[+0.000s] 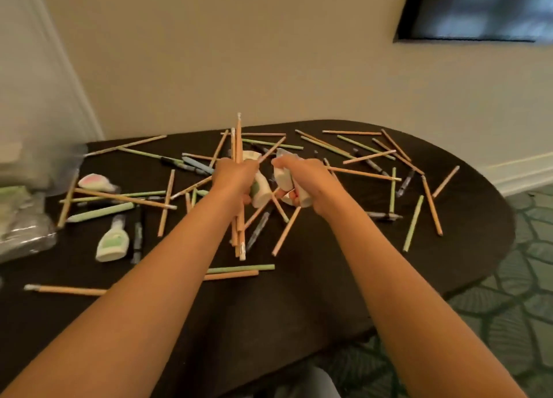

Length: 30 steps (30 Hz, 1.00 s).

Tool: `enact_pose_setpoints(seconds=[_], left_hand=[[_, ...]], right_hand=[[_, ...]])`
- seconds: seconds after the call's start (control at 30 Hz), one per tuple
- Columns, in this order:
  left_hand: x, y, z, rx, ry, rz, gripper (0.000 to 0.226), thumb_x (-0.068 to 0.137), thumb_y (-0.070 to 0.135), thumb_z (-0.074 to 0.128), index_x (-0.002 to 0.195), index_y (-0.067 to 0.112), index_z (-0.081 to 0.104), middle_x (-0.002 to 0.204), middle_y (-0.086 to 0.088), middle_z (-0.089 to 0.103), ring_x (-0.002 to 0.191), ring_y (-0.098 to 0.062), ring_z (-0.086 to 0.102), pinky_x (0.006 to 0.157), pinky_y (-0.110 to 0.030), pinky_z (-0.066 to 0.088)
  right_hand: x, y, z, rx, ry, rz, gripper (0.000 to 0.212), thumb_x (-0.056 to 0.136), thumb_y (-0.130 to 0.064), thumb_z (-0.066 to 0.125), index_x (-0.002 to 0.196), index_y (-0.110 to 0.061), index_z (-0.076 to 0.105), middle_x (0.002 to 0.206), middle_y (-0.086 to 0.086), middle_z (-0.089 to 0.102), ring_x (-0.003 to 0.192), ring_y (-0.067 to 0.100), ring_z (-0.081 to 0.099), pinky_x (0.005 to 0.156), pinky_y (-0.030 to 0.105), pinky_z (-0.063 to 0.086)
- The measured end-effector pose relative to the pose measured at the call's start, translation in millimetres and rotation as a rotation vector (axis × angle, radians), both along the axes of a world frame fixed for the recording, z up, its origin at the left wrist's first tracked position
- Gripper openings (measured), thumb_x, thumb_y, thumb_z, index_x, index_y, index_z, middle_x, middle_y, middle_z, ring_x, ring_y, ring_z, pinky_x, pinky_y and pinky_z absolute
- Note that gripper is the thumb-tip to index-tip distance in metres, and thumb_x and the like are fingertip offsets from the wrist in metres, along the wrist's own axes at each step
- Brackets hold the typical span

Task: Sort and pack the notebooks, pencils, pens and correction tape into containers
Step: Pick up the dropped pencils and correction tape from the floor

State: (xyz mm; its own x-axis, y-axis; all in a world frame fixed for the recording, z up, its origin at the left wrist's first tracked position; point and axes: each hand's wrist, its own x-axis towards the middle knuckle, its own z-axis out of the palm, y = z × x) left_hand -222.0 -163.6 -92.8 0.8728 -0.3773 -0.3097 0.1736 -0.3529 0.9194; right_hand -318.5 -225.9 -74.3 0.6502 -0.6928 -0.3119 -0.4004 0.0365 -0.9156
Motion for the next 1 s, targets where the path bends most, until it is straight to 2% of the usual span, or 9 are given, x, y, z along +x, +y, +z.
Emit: enact_pose_setpoints(seconds=[0.1, 0.2, 0.27, 0.37, 0.43, 0.6, 0.73, 0.87, 1.0], left_hand=[[49, 26, -5, 0.136, -0.112, 0.062, 0.041, 0.089, 0.026, 0.058, 0.127, 0.013, 0.050, 0.123, -0.012, 0.056, 0.105, -0.025, 0.058, 0.062, -0.030, 0.051], [89, 44, -15, 0.263, -0.233, 0.119, 0.041, 0.088, 0.026, 0.060, 0.125, 0.011, 0.052, 0.122, -0.011, 0.056, 0.107, -0.025, 0.056, 0.077, -0.032, 0.046], [106, 48, -20, 0.344, -0.289, 0.090, 0.040, 0.088, 0.024, 0.061, 0.125, 0.010, 0.054, 0.122, -0.011, 0.056, 0.110, -0.026, 0.055, 0.079, -0.032, 0.041], [126, 49, -27, 0.442, -0.357, 0.044, 0.035, 0.088, 0.022, 0.060, 0.121, 0.008, 0.056, 0.118, -0.013, 0.058, 0.108, -0.028, 0.057, 0.078, -0.033, 0.043], [141, 48, -26, 0.489, -0.386, 0.042, 0.036, 0.088, 0.022, 0.060, 0.121, 0.008, 0.056, 0.118, -0.014, 0.058, 0.108, -0.028, 0.057, 0.078, -0.033, 0.044], [171, 47, -35, 0.518, -0.349, 0.041, 0.038, 0.087, 0.025, 0.064, 0.119, 0.005, 0.055, 0.116, -0.014, 0.057, 0.106, -0.028, 0.058, 0.083, -0.035, 0.049], [186, 51, -49, 0.524, -0.342, 0.070, 0.035, 0.090, 0.022, 0.058, 0.120, 0.004, 0.055, 0.117, -0.016, 0.058, 0.106, -0.029, 0.059, 0.089, -0.038, 0.050], [196, 49, -51, 0.651, -0.460, 0.053, 0.034, 0.094, 0.012, 0.051, 0.127, 0.003, 0.050, 0.127, -0.018, 0.050, 0.115, -0.032, 0.051, 0.086, -0.036, 0.044], [193, 48, -55, 0.816, -0.492, -0.103, 0.043, 0.097, 0.019, 0.043, 0.138, 0.006, 0.036, 0.141, -0.016, 0.036, 0.131, -0.032, 0.031, 0.103, -0.040, 0.031]], right_hand=[[48, 10, -10, -0.072, 0.085, 0.122, 0.029, 0.088, -0.033, 0.060, 0.108, -0.013, 0.056, 0.084, 0.009, 0.060, 0.053, 0.010, 0.047, 0.041, 0.017, 0.036], [89, 17, -24, -0.238, 0.167, 0.261, 0.027, 0.084, -0.033, 0.065, 0.095, -0.013, 0.052, 0.083, 0.006, 0.057, 0.056, 0.012, 0.051, 0.047, 0.021, 0.040], [104, 14, -34, -0.384, 0.212, 0.305, 0.026, 0.083, -0.033, 0.067, 0.082, -0.012, 0.051, 0.074, 0.001, 0.053, 0.059, 0.013, 0.053, 0.055, 0.024, 0.044], [127, 7, -51, -0.613, 0.254, 0.314, 0.034, 0.082, -0.036, 0.066, 0.103, -0.010, 0.059, 0.082, 0.000, 0.054, 0.080, 0.016, 0.057, 0.071, 0.029, 0.051], [145, 4, -56, -0.692, 0.255, 0.301, 0.043, 0.081, -0.038, 0.065, 0.115, -0.012, 0.058, 0.095, 0.002, 0.059, 0.087, 0.017, 0.056, 0.070, 0.028, 0.047], [177, 0, -58, -0.788, 0.345, 0.378, 0.043, 0.083, -0.039, 0.064, 0.116, -0.012, 0.056, 0.098, 0.003, 0.056, 0.086, 0.017, 0.053, 0.064, 0.026, 0.039], [186, -4, -58, -0.756, 0.339, 0.338, 0.054, 0.088, -0.042, 0.058, 0.128, -0.008, 0.044, 0.130, 0.013, 0.046, 0.115, 0.027, 0.050, 0.081, 0.032, 0.042], [190, -6, -60, -0.759, 0.298, 0.372, 0.052, 0.091, -0.025, 0.054, 0.137, -0.010, 0.034, 0.137, 0.015, 0.038, 0.124, 0.029, 0.041, 0.094, 0.033, 0.039], [192, 2, -66, -0.815, 0.308, 0.415, 0.052, 0.093, -0.016, 0.048, 0.142, -0.013, 0.032, 0.145, 0.018, 0.029, 0.134, 0.032, 0.027, 0.106, 0.039, 0.031]])
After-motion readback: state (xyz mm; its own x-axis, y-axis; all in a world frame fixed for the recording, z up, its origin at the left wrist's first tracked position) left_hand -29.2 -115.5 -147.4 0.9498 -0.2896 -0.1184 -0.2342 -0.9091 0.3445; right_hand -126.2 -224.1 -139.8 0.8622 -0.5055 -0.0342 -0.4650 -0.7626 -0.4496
